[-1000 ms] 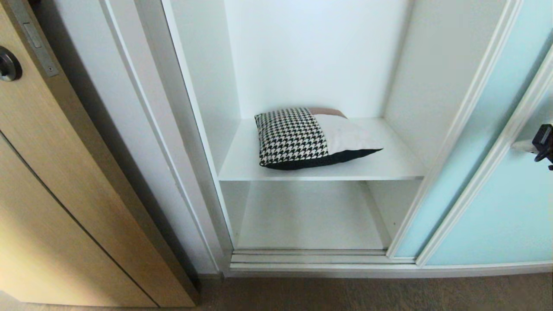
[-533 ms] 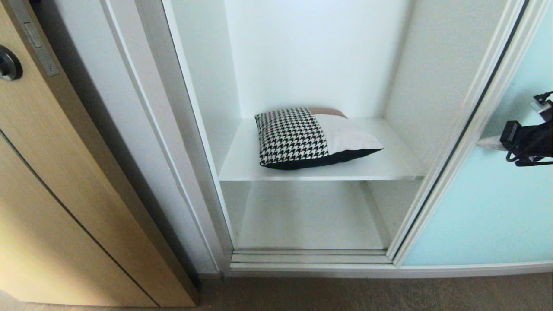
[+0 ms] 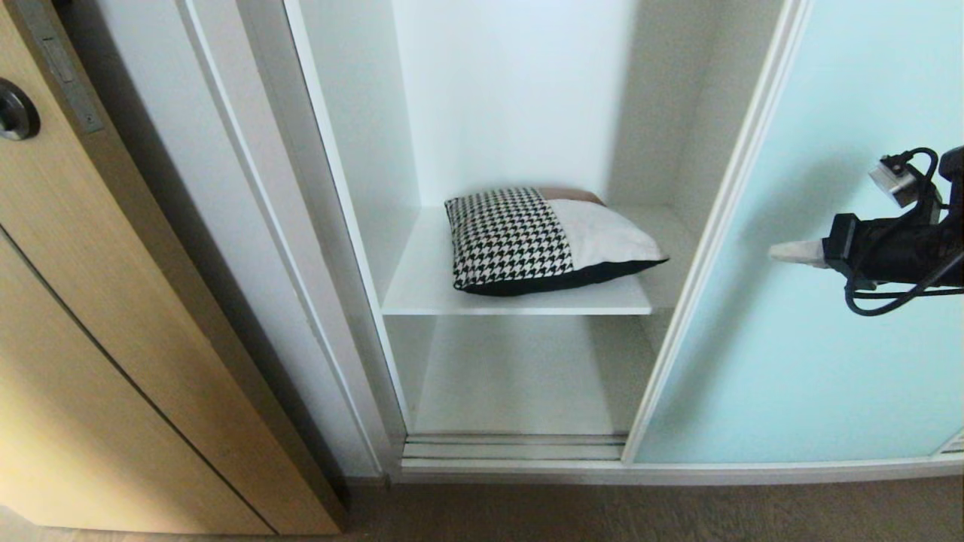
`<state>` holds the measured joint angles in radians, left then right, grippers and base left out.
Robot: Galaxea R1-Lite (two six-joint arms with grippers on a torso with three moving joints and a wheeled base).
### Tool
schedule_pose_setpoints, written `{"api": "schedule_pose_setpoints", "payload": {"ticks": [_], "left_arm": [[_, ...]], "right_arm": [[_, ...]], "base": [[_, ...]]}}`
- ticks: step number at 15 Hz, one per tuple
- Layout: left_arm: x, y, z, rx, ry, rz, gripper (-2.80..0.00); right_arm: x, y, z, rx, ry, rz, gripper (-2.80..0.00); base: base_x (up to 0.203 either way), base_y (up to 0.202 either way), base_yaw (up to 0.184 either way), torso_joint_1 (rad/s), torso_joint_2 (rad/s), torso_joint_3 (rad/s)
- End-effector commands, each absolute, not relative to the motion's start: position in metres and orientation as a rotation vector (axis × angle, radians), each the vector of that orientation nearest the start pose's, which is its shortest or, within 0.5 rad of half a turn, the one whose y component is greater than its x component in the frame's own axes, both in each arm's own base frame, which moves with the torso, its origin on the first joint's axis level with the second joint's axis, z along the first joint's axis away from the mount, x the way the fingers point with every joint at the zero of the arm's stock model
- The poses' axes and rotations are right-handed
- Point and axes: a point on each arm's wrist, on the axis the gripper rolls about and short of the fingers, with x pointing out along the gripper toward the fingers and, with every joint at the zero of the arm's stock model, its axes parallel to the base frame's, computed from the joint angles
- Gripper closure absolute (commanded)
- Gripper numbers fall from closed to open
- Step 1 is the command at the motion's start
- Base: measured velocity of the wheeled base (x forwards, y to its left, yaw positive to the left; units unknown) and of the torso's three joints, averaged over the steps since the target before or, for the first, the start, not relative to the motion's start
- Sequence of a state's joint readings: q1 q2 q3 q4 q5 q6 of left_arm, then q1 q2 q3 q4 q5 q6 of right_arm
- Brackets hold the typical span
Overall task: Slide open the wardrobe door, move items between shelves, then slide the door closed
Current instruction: Close the door
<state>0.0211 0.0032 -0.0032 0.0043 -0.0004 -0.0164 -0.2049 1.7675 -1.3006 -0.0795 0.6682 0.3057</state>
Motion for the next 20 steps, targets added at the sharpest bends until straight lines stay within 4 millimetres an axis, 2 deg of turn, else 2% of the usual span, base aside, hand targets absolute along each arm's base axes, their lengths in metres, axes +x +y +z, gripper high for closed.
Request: {"api": "schedule_pose_setpoints", "payload": {"ticks": [1,3,6,8,10,12,15,20], "left_arm": [[-0.023,0.000,0.076,-0.017,0.006,0.022,0.00],[-0.023,0.000,0.076,-0.017,0.006,0.022,0.00],[-0.023,0.000,0.076,-0.017,0.006,0.022,0.00],[-0.023,0.000,0.076,-0.017,0.006,0.022,0.00],[-0.023,0.000,0.076,-0.017,0.006,0.022,0.00],[-0.023,0.000,0.076,-0.017,0.006,0.022,0.00],[-0.023,0.000,0.076,-0.017,0.006,0.022,0.00],[-0.023,0.000,0.076,-0.017,0.006,0.022,0.00]], "right_arm": [[0.302,-0.059,0.261,0.448,0.376,0.378,0.00],[0.280,-0.071,0.267,0.443,0.346,0.325,0.00],[0.251,-0.108,0.278,0.448,0.278,0.176,0.00],[0.226,-0.126,0.294,0.434,0.208,0.068,0.00],[0.210,-0.138,0.306,0.400,0.143,-0.121,0.00],[0.203,-0.155,0.308,0.376,0.110,-0.335,0.00],[0.203,-0.186,0.300,0.307,0.128,-0.543,0.00],[0.204,-0.237,0.305,0.292,0.099,-0.680,0.00]], "base": [[0.000,0.000,0.000,0.000,0.00,0.000],[0.000,0.000,0.000,0.000,0.00,0.000],[0.000,0.000,0.000,0.000,0.00,0.000],[0.000,0.000,0.000,0.000,0.00,0.000],[0.000,0.000,0.000,0.000,0.00,0.000],[0.000,0.000,0.000,0.000,0.00,0.000],[0.000,0.000,0.000,0.000,0.00,0.000],[0.000,0.000,0.000,0.000,0.00,0.000]]}}
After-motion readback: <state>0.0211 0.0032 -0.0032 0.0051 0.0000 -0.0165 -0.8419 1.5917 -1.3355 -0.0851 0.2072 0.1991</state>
